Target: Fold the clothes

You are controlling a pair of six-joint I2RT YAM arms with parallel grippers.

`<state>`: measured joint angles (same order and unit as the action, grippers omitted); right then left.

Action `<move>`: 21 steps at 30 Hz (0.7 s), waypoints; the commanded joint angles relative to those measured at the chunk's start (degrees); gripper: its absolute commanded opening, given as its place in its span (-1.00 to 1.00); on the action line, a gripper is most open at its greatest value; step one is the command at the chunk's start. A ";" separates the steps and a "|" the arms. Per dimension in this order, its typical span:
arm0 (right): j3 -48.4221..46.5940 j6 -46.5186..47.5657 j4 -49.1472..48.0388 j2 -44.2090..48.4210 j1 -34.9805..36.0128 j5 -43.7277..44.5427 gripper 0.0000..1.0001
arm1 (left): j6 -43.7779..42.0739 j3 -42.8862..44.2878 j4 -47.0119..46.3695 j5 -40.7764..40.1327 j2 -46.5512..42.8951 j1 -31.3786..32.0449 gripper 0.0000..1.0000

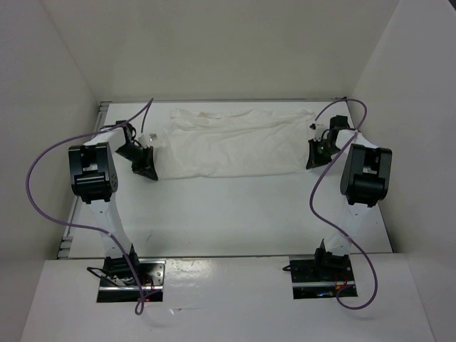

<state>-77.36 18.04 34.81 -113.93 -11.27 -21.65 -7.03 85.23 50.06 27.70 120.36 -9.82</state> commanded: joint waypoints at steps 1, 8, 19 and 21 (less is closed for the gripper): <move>-3.65 1.64 5.70 -0.69 0.28 1.70 -1.00 | -2.81 4.49 2.50 0.59 -2.66 -0.19 -1.00; -13.07 1.64 9.49 3.70 0.28 1.70 -1.00 | -3.87 16.18 8.55 4.90 -4.51 -3.89 -1.00; -23.36 2.17 13.01 8.02 -0.25 1.70 -1.00 | -6.95 28.15 13.31 10.70 -7.14 -7.48 -1.00; -25.81 2.17 13.01 8.99 -0.25 2.31 -1.00 | -7.47 29.46 13.31 13.33 -7.68 -8.19 -1.00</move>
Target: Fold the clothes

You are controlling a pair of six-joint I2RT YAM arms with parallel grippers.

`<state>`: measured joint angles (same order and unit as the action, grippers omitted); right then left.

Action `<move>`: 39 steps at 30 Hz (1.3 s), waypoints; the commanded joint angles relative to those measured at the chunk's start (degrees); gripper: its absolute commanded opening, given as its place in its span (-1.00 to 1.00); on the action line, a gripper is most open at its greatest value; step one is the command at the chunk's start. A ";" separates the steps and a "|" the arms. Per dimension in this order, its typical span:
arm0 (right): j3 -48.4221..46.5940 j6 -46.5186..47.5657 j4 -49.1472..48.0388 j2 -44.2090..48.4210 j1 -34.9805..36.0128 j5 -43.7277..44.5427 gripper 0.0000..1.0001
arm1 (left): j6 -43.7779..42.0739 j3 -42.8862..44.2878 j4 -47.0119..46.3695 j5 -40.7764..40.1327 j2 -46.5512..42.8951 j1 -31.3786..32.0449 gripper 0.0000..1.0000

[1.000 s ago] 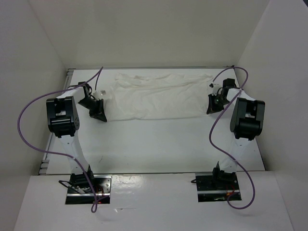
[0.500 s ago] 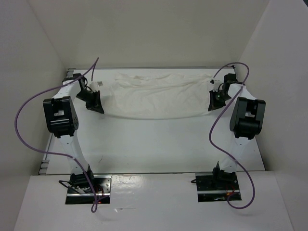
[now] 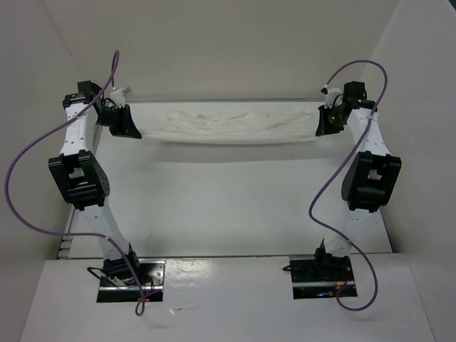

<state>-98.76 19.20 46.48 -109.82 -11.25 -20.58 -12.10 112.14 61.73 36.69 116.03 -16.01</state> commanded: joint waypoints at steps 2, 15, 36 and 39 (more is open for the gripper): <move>-7.74 1.01 1.86 5.58 -0.27 1.24 -1.00 | -3.11 3.87 2.16 5.85 -4.40 -3.41 -1.00; -24.54 -0.66 3.53 7.87 -0.80 3.62 -1.00 | -3.11 23.90 7.25 7.78 -5.46 -5.70 -1.00; -32.80 -0.66 2.30 19.56 -0.80 7.92 -1.00 | -1.96 34.64 9.02 12.54 -19.60 -10.80 -1.00; -33.51 -0.66 2.83 21.66 -0.80 6.87 -1.00 | -1.44 35.17 7.88 11.74 -22.68 -11.41 -1.00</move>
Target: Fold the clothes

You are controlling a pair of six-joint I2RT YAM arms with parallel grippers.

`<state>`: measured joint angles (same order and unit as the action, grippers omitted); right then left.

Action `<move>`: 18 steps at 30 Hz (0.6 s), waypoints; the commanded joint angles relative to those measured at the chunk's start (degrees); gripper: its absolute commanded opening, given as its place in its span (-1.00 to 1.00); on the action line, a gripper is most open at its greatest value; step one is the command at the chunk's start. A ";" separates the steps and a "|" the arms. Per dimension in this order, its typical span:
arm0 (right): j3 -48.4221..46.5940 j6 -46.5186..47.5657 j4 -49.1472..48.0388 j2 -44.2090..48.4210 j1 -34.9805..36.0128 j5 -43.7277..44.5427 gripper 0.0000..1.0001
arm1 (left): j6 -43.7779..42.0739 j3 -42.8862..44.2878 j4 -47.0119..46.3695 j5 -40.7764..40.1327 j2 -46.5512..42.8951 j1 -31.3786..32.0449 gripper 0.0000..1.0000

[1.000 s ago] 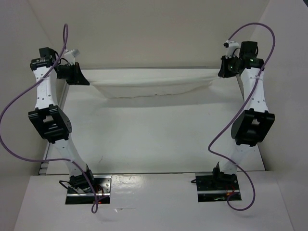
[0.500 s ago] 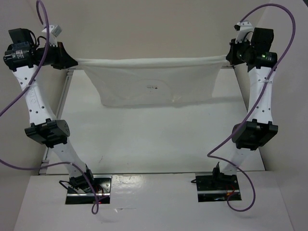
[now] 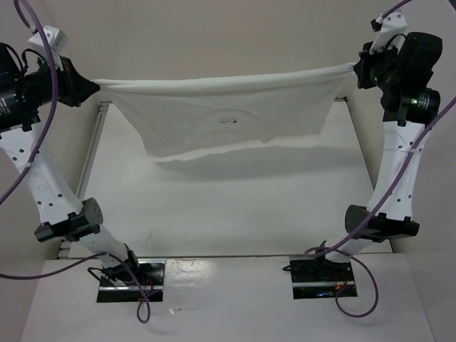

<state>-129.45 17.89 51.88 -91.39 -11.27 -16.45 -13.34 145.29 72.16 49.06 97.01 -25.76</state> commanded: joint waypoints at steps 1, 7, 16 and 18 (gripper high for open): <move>-3.35 1.18 -2.57 3.76 -0.77 2.74 -1.00 | -0.19 2.01 -2.55 -0.63 -5.24 -1.66 -1.00; -3.36 2.41 -0.81 8.77 -0.77 1.59 -1.00 | 2.17 -5.52 -9.20 -4.32 -16.03 -2.28 -1.00; -1.43 4.87 2.70 16.59 -0.77 -1.48 -1.00 | 2.71 -17.14 -11.87 -9.51 -28.18 -2.28 -1.00; -0.73 5.49 3.49 18.43 -0.77 -2.10 -1.00 | 2.71 -18.90 -12.48 -10.12 -31.09 -2.28 -1.00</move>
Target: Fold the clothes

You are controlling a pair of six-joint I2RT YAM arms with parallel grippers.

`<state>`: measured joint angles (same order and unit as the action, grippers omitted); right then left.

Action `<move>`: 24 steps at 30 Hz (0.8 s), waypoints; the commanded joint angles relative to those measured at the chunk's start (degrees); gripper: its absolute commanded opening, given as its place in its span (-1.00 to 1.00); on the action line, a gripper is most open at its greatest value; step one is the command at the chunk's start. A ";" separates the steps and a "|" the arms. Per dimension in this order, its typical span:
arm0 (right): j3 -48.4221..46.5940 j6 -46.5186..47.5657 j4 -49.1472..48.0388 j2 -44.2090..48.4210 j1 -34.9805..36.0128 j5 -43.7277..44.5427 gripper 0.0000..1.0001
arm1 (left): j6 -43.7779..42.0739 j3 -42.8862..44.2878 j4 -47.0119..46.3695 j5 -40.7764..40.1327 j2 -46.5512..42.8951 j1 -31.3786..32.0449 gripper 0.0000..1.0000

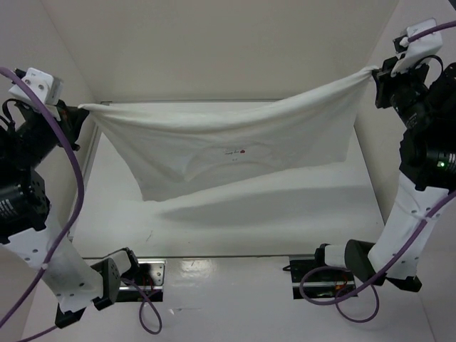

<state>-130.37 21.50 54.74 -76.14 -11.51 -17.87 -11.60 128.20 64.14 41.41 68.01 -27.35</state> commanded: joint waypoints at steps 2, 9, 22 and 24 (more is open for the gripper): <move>0.90 3.11 1.33 4.24 -0.53 -1.29 -1.00 | 0.96 -3.74 -5.08 -4.40 -4.62 -0.68 -1.00; 4.15 3.11 0.73 6.44 -0.53 -0.77 -1.00 | 2.19 -11.12 -9.37 -9.68 -7.98 -0.68 -1.00; 7.75 0.92 -2.09 4.68 -0.53 -0.76 -1.00 | 4.56 -16.67 -12.99 -9.15 -6.84 -0.68 -1.00; 7.76 0.39 -2.62 4.07 -0.53 -1.29 -1.00 | 4.56 -17.20 -13.60 -9.67 -6.84 -0.68 -1.00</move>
<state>-122.41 22.98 56.84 -72.31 -11.51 -19.35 -8.25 110.72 55.35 33.26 62.02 -27.38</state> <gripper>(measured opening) 0.020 0.009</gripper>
